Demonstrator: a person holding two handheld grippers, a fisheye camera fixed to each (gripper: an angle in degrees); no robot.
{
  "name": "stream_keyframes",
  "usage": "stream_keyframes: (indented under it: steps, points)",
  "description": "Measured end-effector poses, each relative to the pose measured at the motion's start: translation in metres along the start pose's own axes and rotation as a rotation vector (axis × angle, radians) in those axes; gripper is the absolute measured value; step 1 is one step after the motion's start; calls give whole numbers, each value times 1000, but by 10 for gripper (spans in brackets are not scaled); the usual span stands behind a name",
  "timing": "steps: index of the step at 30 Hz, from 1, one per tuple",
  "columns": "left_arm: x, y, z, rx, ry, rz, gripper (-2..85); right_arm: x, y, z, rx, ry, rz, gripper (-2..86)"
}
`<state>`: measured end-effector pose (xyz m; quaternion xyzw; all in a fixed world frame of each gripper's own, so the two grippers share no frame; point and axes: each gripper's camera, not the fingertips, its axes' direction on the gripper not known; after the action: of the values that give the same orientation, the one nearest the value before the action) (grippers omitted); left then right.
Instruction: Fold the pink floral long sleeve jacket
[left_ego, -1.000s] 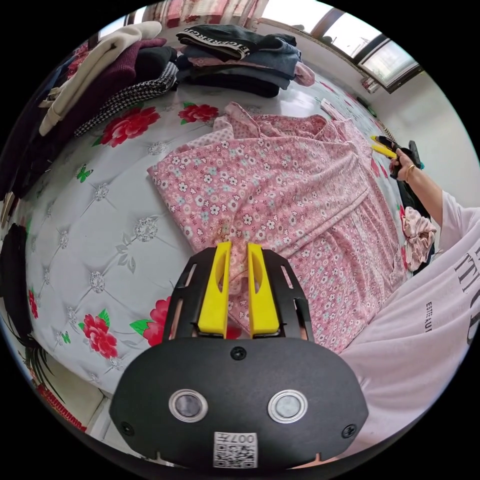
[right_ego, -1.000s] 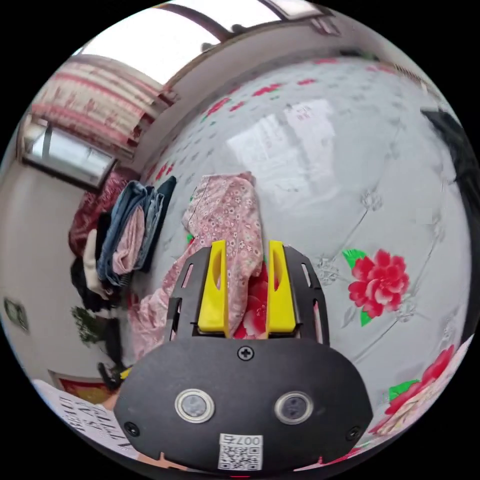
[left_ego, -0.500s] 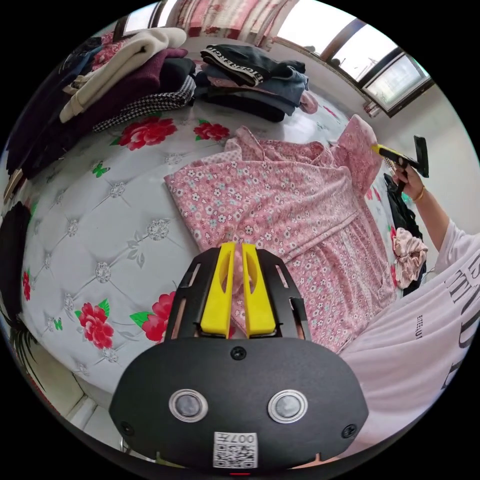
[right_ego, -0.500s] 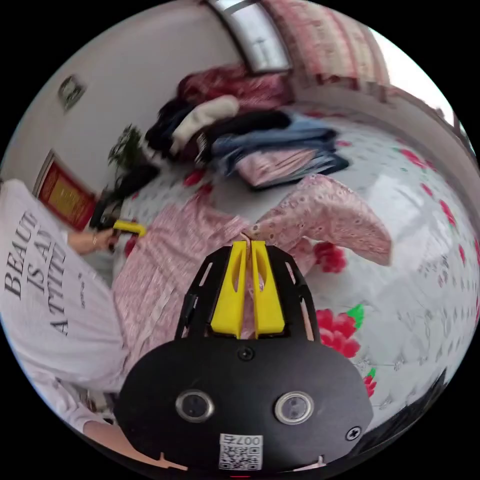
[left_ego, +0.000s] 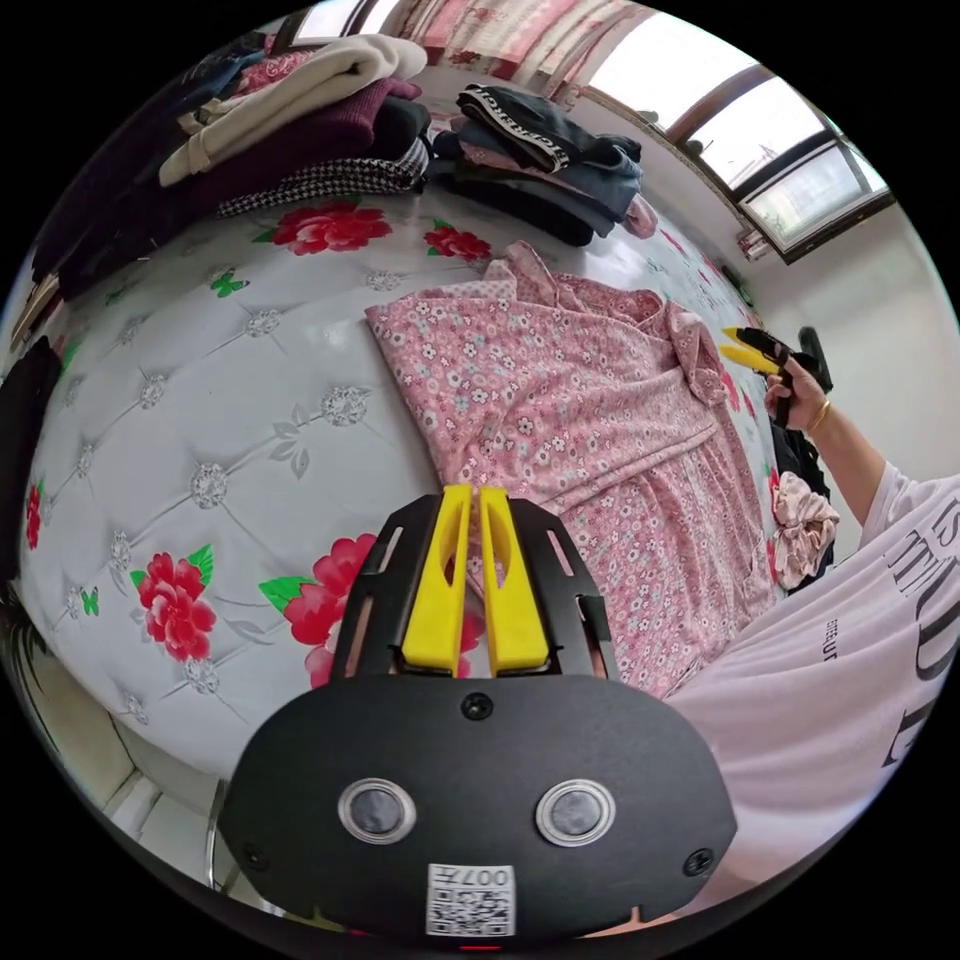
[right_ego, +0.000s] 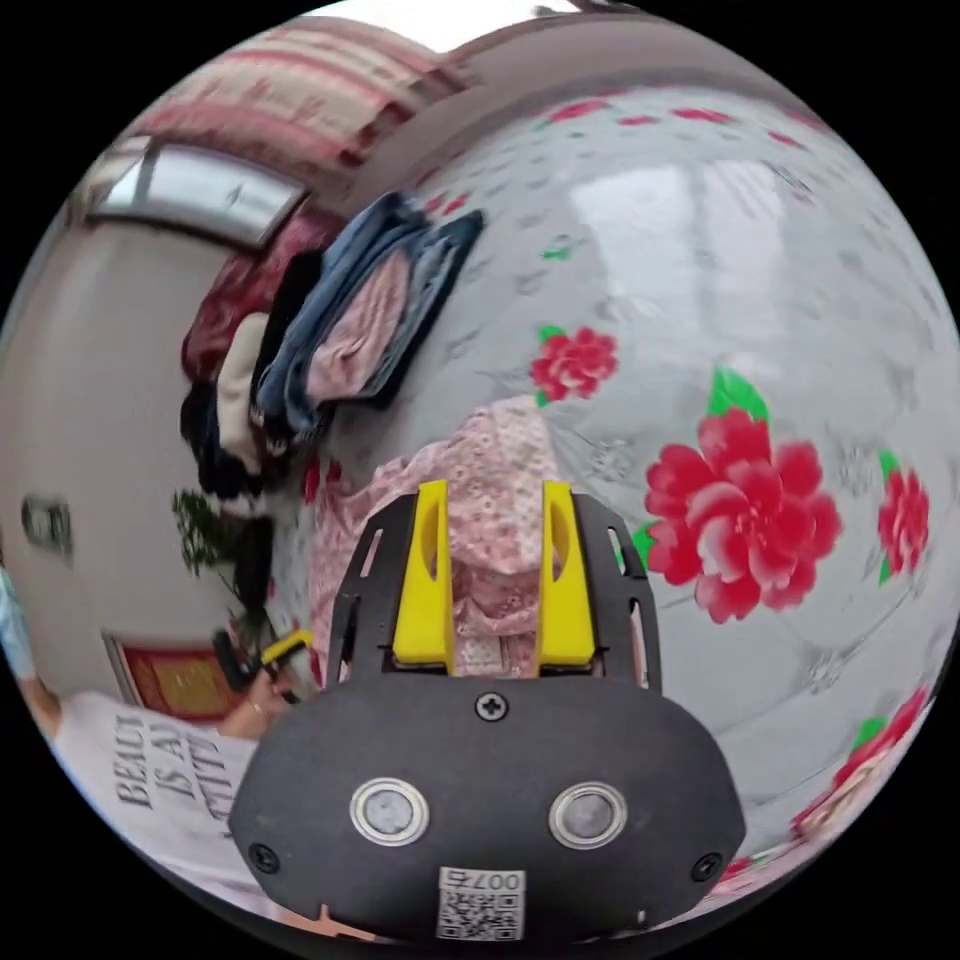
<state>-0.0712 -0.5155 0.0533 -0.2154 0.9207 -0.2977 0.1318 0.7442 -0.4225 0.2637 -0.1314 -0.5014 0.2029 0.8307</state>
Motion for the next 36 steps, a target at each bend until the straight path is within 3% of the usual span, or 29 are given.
stream_keyframes:
  steps: [2, 6, 8, 13, 21, 27, 32, 36]
  points:
    - [-4, -1, -2, 2, 11, -3, -9, 38, 4, 14, -14, -60, 149, 90]
    - [-9, -4, -10, 6, 4, 7, -9, 48, 12, 28, -9, -161, 161, 35]
    - [-11, -4, -16, 16, 2, 0, -9, 24, 18, 3, 119, -106, 41, 9]
    - [-15, 2, -36, 61, 9, -6, -8, -45, 34, -51, 213, -117, -244, -1]
    - [10, 1, -80, 182, 98, 105, 36, -212, 108, -57, 117, -174, -755, -2]
    - [5, 13, -96, 213, 129, 95, 45, -269, 233, 44, 110, -168, -892, 4]
    - [-11, 24, -98, 184, 140, 57, 52, -249, 319, 162, -247, -185, -945, 27]
    - [-17, 27, -103, 165, 134, 68, 63, -194, 311, 176, -293, -71, -890, 38]
